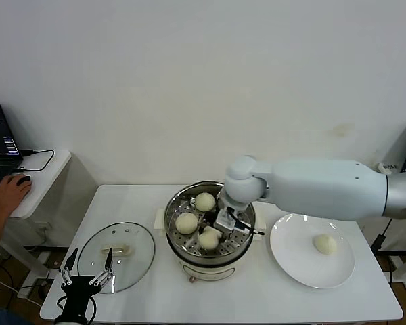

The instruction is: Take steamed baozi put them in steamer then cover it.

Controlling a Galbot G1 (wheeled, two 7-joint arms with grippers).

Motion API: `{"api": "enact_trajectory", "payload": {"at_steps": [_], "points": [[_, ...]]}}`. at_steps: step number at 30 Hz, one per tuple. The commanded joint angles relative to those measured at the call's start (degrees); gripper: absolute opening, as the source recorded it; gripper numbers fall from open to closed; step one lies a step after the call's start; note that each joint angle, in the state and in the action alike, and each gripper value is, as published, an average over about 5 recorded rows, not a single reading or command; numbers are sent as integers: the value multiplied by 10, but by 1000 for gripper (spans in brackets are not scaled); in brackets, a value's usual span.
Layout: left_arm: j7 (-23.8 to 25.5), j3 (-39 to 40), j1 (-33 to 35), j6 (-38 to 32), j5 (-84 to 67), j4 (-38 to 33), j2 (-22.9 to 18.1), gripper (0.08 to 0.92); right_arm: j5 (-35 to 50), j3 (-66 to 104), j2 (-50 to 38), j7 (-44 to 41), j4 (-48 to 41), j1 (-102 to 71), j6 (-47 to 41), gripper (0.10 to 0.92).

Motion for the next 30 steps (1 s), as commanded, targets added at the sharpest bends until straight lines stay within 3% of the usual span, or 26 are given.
{"api": "enact_trajectory", "payload": {"at_steps": [1,5,13,21,26,30], "points": [[0,2,-1,0,0,2,0,823,-22,-7,15,7,-5,-2,46,586],[0,3,-1,0,1,2,0,823,-24,-3,5,16,-2,1,55,616],[0,2,-2,0,0,1,6,823,0,30,-63,-25,8,35,39,806],[1,5,-7,0,0,2,16,823,65,66,-186,-63,12,67,-106,823],[2,10,-12,1,0,5,23,823,48,84,-292,-72,36,52,-199,823],[2,13,-18,2,0,8,29,823,20,106,-349,-77,36,18,-222,823]]}}
